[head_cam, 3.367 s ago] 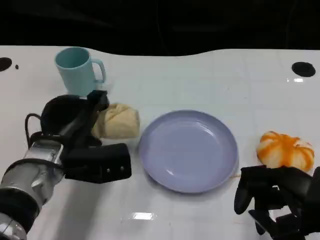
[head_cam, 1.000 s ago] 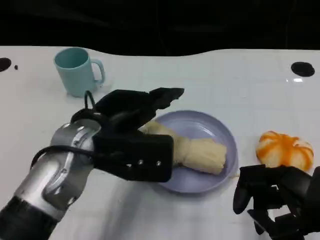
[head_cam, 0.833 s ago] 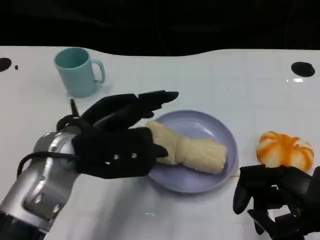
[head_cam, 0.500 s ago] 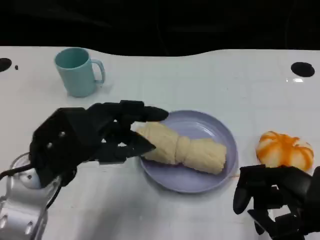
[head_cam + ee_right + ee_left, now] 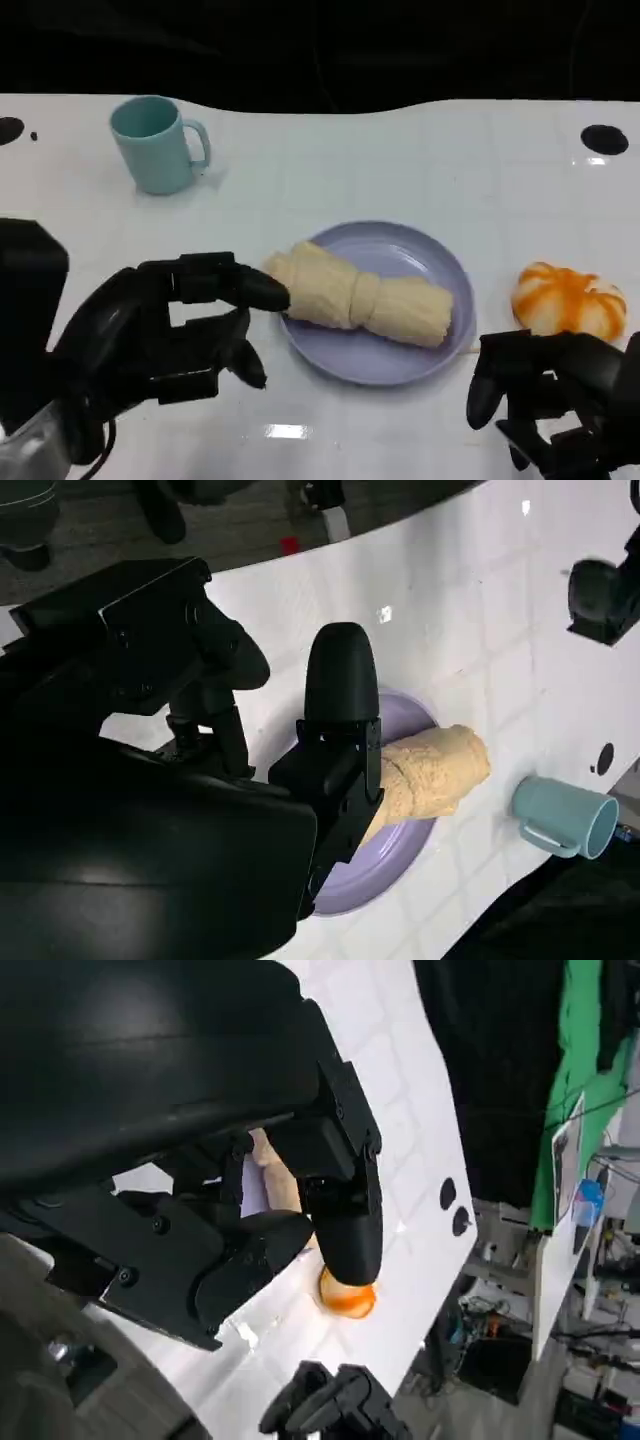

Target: Grasp the towel on the left side of the plate with the left hand and place it into the plate.

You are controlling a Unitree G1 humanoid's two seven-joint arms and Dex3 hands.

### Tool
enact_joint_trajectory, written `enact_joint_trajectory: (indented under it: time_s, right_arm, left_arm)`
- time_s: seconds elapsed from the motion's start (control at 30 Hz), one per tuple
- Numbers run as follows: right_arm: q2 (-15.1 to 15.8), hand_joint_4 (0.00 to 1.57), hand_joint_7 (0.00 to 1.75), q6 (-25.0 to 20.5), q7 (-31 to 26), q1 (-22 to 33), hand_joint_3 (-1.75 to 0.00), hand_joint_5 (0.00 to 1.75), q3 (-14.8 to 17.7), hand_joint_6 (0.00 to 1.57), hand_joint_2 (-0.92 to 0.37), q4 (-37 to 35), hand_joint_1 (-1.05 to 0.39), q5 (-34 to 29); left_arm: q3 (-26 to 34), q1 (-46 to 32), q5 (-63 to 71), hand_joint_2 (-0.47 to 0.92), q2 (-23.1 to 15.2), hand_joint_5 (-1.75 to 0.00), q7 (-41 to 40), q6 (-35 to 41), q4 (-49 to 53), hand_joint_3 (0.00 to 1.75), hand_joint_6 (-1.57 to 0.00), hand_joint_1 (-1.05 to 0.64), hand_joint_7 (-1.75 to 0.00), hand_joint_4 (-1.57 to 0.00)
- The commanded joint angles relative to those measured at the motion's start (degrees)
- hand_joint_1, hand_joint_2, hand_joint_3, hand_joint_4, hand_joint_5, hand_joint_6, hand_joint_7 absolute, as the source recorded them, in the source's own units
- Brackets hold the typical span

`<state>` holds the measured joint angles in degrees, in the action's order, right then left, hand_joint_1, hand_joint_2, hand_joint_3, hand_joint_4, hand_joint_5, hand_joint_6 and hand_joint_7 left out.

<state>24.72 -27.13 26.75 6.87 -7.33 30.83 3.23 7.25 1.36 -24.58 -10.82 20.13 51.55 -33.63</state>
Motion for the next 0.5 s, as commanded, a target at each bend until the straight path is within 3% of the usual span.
enact_joint_trajectory:
  time_s: [0.03, 0.23, 0.5]
  right_arm:
    - [0.5, 0.69, 1.43, 0.1, 0.3, -0.3, -1.06, 1.69, 1.1, 0.67, -0.60, -0.1, 0.07, 0.7]
    - [0.8, 0.69, 1.43, 0.9, 0.5, 0.2, -1.07, 1.68, 1.7, 0.67, -0.60, -1.0, 0.07, 1.1]
    - [1.3, 0.69, 1.43, 2.5, 0.8, 0.6, -1.07, 1.68, 1.7, 0.68, -0.60, -1.5, 0.07, 0.4]
  left_arm:
    - [2.6, -2.3, -4.4, 0.61, 0.2, -1.71, -1.7, 4.4, -2.2, 1.15, -0.81, -0.13, -1.36, -0.80]
    - [1.8, -3.1, -5.8, 0.67, 0.4, -1.75, -3.2, 4.9, 1.4, 1.08, -0.68, -0.15, -1.62, -0.75]
    - [-1.0, -2.4, -5.6, 0.74, -1.5, -1.75, -1.2, 3.4, 6.4, 1.01, -0.68, -0.12, -1.60, -0.76]
